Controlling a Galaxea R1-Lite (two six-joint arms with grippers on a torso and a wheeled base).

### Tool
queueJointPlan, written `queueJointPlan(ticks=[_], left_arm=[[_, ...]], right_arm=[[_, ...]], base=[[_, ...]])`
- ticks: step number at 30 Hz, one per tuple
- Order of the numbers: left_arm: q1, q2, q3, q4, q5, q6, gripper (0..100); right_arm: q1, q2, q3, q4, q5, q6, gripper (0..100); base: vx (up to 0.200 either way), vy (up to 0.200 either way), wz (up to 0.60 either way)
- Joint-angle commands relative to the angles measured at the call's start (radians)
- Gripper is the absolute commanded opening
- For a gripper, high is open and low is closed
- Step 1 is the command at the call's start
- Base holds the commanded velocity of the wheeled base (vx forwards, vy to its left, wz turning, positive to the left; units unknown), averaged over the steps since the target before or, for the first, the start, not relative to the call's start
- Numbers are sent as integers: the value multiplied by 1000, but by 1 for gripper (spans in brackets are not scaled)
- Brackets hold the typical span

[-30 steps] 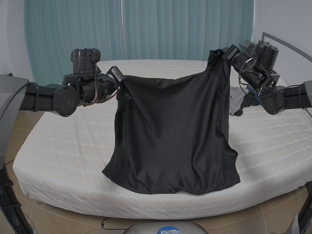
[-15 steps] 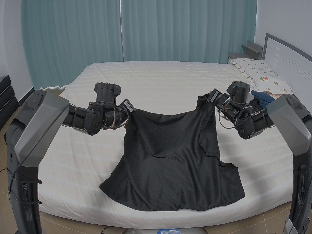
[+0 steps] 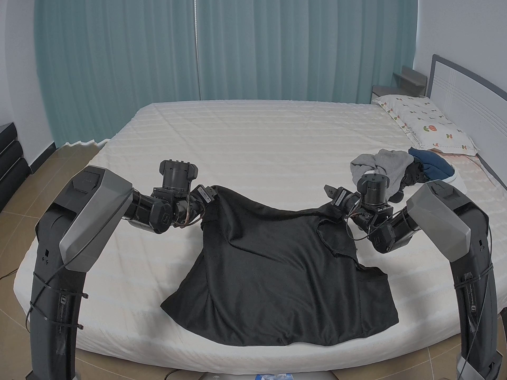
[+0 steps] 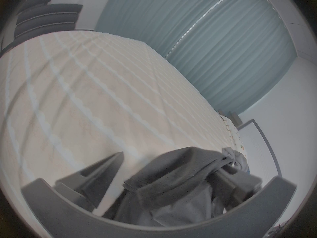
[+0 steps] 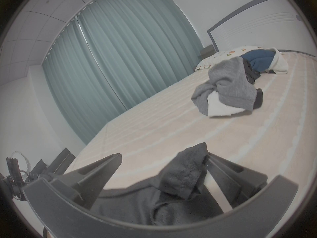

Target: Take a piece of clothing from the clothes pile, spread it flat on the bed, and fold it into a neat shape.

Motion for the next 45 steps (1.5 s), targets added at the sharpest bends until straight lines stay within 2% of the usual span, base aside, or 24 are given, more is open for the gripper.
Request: queueJointPlan(ticks=[1, 2, 3, 5, 6, 7, 13, 18, 20, 22, 23, 27, 29, 30, 31, 33, 36, 37, 41, 43, 45], left_arm=[[44, 50, -61, 3, 67, 2, 100], [47, 50, -64, 6, 68, 4, 100], [68, 52, -72, 12, 68, 2, 100], [76, 52, -74, 19, 67, 2, 100], [88, 57, -78, 53, 64, 5, 100], [91, 58, -78, 70, 64, 10, 100], [145, 58, -117, 96, 62, 22, 100], [180, 38, -106, 162, 53, 19, 100], [186, 35, -104, 170, 39, 18, 100], [197, 12, -70, 182, -19, 7, 100], [197, 10, -66, 184, -20, 5, 100], [190, -80, 101, 164, -105, -12, 100], [186, -161, 224, 148, -169, -13, 100], [186, -171, 239, 147, -175, -13, 100], [188, -213, 311, 141, -212, -13, 100], [186, -261, 404, 118, -238, -19, 100], [186, -296, 508, 53, -241, -45, 100], [179, -322, 600, -20, -243, -71, 100], [156, -356, 773, -206, -243, -93, 100], [147, -355, 796, -249, -240, -102, 100], [124, -353, 838, -289, -235, -113, 100]], right_arm=[[-48, -35, 69, 3, 17, -3, 100], [-49, -38, 76, 3, 20, -3, 100], [-68, -72, 125, 0, 63, -5, 100], [-76, -90, 145, 0, 88, -5, 100], [-91, -130, 191, 0, 135, -3, 100], [-97, -144, 207, -2, 149, -1, 100], [-122, -167, 255, -63, 166, 34, 100], [-97, -170, 333, -69, 191, 49, 100], [-86, -170, 336, -63, 188, 48, 100], [-51, -181, 355, -42, 185, 41, 100], [-49, -182, 356, -40, 185, 40, 100], [-5, -214, 378, 41, 178, 12, 100], [13, -208, 375, 105, 146, -69, 100], [15, -207, 373, 112, 142, -80, 100], [23, -194, 369, 118, 114, -126, 100], [35, -171, 358, 118, 85, -169, 100], [44, -167, 358, 127, 63, -216, 100], [56, -168, 369, 128, 59, -258, 100], [67, -168, 402, 124, 37, -350, 100], [67, -167, 407, 122, 33, -380, 100], [67, -165, 425, 116, 27, -448, 100]], base=[[0, 0, 0], [0, 0, 0], [0, 0, 0], [0, 0, 0], [0, 0, 0], [0, 0, 0], [0, 0, 0], [0, 0, 0], [0, 0, 0], [0, 0, 0], [0, 0, 0], [0, 0, 0], [0, 0, 0], [0, 0, 0], [0, 0, 0], [0, 0, 0], [0, 0, 0], [0, 0, 0], [0, 0, 0], [0, 0, 0], [0, 0, 0]])
